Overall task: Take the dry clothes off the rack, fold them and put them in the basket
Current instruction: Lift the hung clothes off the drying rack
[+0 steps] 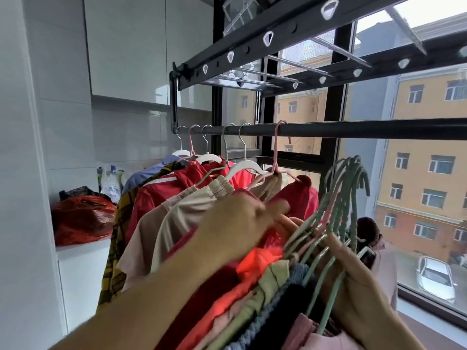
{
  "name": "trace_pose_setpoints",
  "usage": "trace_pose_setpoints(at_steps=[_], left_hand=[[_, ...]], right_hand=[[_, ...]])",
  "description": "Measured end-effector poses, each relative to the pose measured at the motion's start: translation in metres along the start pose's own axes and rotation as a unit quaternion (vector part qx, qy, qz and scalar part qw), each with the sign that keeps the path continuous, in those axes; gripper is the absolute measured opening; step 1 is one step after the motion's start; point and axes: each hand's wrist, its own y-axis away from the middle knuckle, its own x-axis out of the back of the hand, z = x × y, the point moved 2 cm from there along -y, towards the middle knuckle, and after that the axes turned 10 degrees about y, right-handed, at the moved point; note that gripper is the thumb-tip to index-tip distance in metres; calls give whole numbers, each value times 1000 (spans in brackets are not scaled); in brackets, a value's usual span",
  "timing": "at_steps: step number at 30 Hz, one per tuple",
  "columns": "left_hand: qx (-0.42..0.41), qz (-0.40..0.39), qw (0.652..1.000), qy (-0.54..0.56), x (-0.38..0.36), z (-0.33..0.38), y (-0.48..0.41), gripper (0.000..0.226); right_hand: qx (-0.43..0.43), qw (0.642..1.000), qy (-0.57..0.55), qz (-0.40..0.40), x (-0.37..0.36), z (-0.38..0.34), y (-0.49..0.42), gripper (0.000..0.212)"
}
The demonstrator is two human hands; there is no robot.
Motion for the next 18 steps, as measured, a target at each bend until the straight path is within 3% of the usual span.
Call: trace_pose_setpoints(at_steps=[3, 5, 8, 11, 15, 16, 18], left_hand=[[-18, 137, 987, -78, 22, -13, -49, 46], [18, 83, 994, -71, 14, -20, -75, 38], [90, -17, 985, 146, -8, -26, -88, 20], [123, 18, 954, 272, -8, -30, -89, 23], [82, 71, 959, 263, 21, -16, -84, 20], [62, 65, 967, 240, 26, -13, -78, 20], [34, 46, 978, 200, 25, -12, -60, 19]], right_hand=[[24, 1000, -6, 5, 2, 1, -4, 49], [35, 997, 17, -69, -5, 5, -12, 59], [51, 992, 43, -103, 1, -1, -9, 81], [34, 992, 65, -104, -3, -2, -5, 83], [-8, 996, 65, -61, 1, -2, -17, 100], [-34, 996, 27, -84, -2, -1, -18, 96], [9, 987, 112, -112, -12, -15, -11, 44]])
